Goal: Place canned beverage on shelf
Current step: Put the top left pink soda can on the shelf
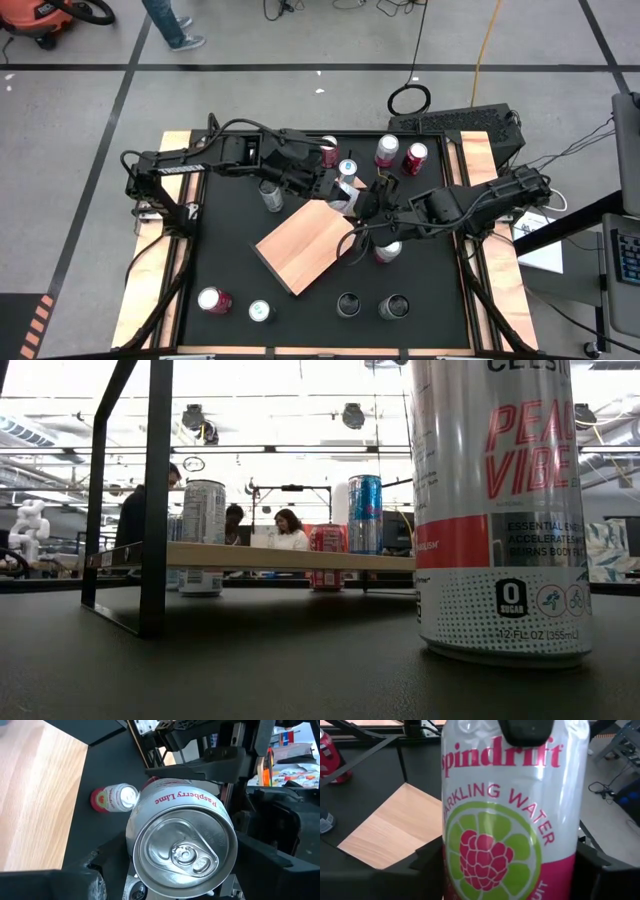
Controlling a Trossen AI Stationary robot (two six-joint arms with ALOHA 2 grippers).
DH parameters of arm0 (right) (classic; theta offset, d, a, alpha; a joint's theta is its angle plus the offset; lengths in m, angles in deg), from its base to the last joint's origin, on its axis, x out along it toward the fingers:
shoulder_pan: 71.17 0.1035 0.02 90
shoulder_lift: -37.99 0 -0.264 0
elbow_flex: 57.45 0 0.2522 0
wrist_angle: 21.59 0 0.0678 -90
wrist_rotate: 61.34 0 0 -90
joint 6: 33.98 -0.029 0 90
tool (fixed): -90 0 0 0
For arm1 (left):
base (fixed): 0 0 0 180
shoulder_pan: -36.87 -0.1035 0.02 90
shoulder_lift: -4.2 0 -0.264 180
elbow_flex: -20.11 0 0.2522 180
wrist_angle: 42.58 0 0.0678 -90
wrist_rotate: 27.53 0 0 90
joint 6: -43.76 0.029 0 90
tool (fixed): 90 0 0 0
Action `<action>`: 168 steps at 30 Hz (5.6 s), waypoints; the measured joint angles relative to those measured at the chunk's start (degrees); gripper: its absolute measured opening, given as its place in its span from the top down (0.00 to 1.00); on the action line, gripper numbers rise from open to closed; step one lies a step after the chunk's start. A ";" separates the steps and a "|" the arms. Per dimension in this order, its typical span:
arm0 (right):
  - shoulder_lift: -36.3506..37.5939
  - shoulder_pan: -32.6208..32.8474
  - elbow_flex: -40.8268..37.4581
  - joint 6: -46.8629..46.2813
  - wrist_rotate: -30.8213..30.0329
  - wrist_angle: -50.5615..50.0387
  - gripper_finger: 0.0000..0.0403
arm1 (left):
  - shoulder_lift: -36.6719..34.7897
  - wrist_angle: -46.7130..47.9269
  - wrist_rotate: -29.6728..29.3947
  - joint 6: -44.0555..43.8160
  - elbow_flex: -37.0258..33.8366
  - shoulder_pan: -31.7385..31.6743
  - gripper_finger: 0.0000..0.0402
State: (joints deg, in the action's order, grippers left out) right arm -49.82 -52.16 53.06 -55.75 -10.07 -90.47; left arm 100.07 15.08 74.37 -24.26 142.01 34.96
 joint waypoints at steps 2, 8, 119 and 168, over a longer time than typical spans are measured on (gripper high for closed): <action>0.00 -0.18 0.00 0.18 -0.02 -0.10 0.36 | 0.00 -0.01 -0.22 0.54 0.00 0.00 0.30; 0.00 -0.21 0.00 0.37 -0.29 -0.08 0.33 | 0.00 -0.02 -0.32 2.58 0.00 -0.37 0.22; 0.42 -11.51 0.07 5.97 22.91 10.39 0.33 | -2.08 4.79 7.45 15.32 -0.02 -5.66 0.21; 0.28 -11.57 -0.02 6.10 22.33 10.27 0.33 | -3.55 7.54 6.91 17.56 0.09 -6.56 0.09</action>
State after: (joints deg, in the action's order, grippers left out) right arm -49.53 -63.73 53.04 -49.65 12.25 -80.20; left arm 96.52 22.62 81.28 -6.70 142.10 28.40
